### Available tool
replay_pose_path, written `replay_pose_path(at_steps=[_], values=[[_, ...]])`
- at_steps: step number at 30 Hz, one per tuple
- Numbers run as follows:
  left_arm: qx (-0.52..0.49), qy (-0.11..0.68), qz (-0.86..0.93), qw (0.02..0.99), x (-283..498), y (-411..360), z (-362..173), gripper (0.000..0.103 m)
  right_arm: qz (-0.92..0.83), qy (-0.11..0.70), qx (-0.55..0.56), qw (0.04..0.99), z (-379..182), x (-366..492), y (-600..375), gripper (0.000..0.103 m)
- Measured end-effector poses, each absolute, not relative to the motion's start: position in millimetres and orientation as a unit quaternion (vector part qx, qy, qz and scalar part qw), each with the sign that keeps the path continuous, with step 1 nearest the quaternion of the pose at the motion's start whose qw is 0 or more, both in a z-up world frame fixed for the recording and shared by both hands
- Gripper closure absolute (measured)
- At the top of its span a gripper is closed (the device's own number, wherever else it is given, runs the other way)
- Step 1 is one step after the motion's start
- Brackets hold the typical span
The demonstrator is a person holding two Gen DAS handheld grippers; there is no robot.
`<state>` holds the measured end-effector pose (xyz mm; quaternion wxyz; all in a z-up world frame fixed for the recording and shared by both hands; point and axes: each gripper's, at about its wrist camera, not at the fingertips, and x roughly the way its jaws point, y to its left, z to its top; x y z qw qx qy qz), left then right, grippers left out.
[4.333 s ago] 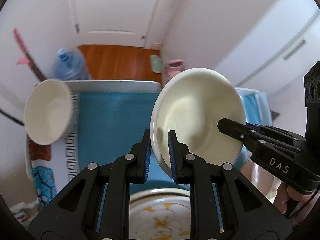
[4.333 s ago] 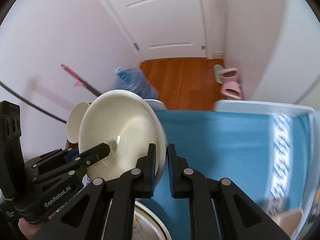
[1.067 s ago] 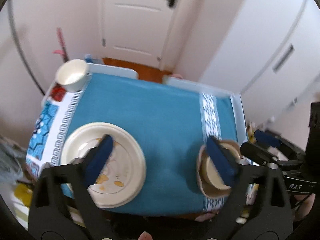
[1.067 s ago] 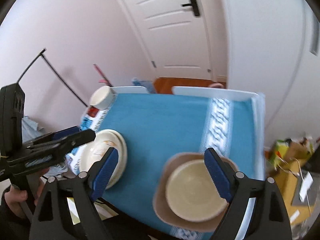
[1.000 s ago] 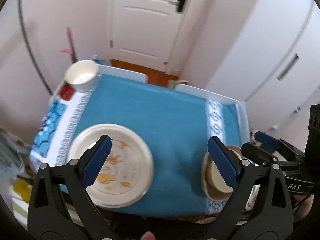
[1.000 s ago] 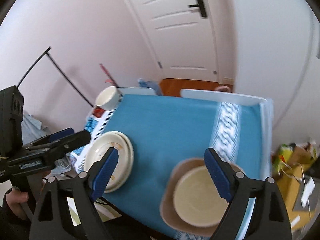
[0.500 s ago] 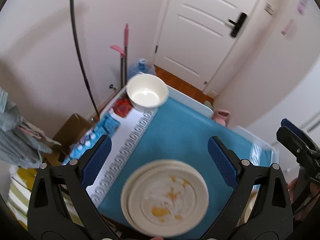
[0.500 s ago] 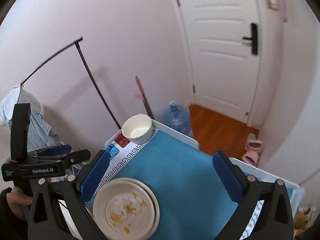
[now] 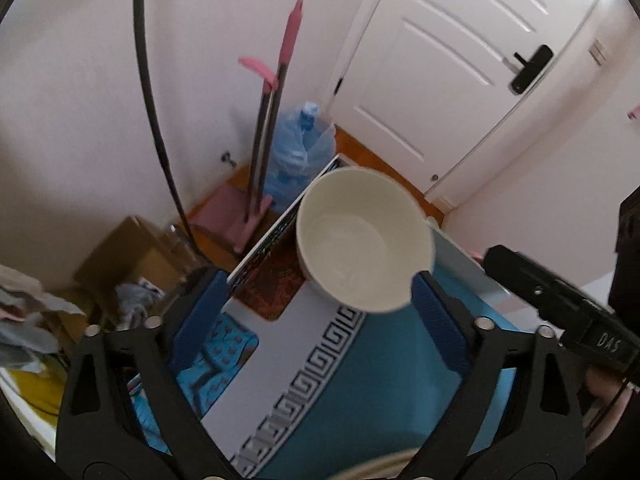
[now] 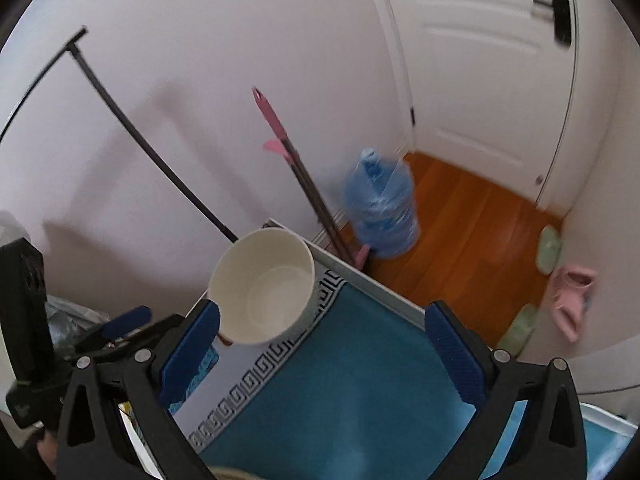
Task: Organize plates and bowls
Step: 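Grasp the rim of the white bowl with both grippers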
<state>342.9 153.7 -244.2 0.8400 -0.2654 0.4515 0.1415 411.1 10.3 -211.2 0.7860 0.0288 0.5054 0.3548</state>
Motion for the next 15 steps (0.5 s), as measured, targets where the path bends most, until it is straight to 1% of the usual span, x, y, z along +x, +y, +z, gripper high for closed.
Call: replay_pose_path(at_steps=[2, 4, 5, 6, 8, 9, 10, 12, 13, 15], values=[[-0.278, 0.466, 0.130, 0.830, 353.2, 159.1, -264.3, 0.033, 0.358, 0.521, 0.047, 0.773, -230.6, 417.1, 18.1, 0.016], [-0.279, 0.474, 0.122, 0.826, 361.0, 159.7, -277.4, 0.041, 0.361, 0.536, 0.057, 0.761, -246.3, 420.5, 24.9, 0.022], [-0.279, 0.474, 0.119, 0.826, 363.1, 160.1, -280.9, 0.046, 0.363, 0.539, 0.059, 0.758, -250.3, 421.3, 27.7, 0.029], [-0.280, 0.474, 0.116, 0.827, 365.7, 160.1, -284.7, 0.049, 0.366, 0.542, 0.061, 0.754, -254.7, 421.4, 31.7, 0.032], [-0.279, 0.473, 0.112, 0.828, 369.9, 157.8, -289.5, 0.059, 0.370, 0.545, 0.064, 0.750, -261.3, 420.5, 35.6, 0.041], [-0.279, 0.473, 0.109, 0.829, 371.8, 157.6, -291.8, 0.063, 0.369, 0.545, 0.065, 0.750, -262.7, 420.2, 36.1, 0.044], [-0.278, 0.474, 0.107, 0.829, 374.1, 157.8, -294.2, 0.071, 0.369, 0.546, 0.066, 0.749, -264.4, 420.4, 38.0, 0.048], [-0.273, 0.470, 0.110, 0.832, 373.6, 159.2, -296.2, 0.073, 0.369, 0.548, 0.066, 0.747, -267.6, 420.6, 39.5, 0.058], [-0.275, 0.468, 0.111, 0.833, 374.1, 160.3, -297.3, 0.075, 0.371, 0.550, 0.066, 0.745, -269.5, 421.0, 41.6, 0.070], [-0.280, 0.465, 0.109, 0.833, 376.0, 163.5, -297.1, 0.076, 0.379, 0.550, 0.072, 0.741, -270.9, 421.8, 46.1, 0.077]])
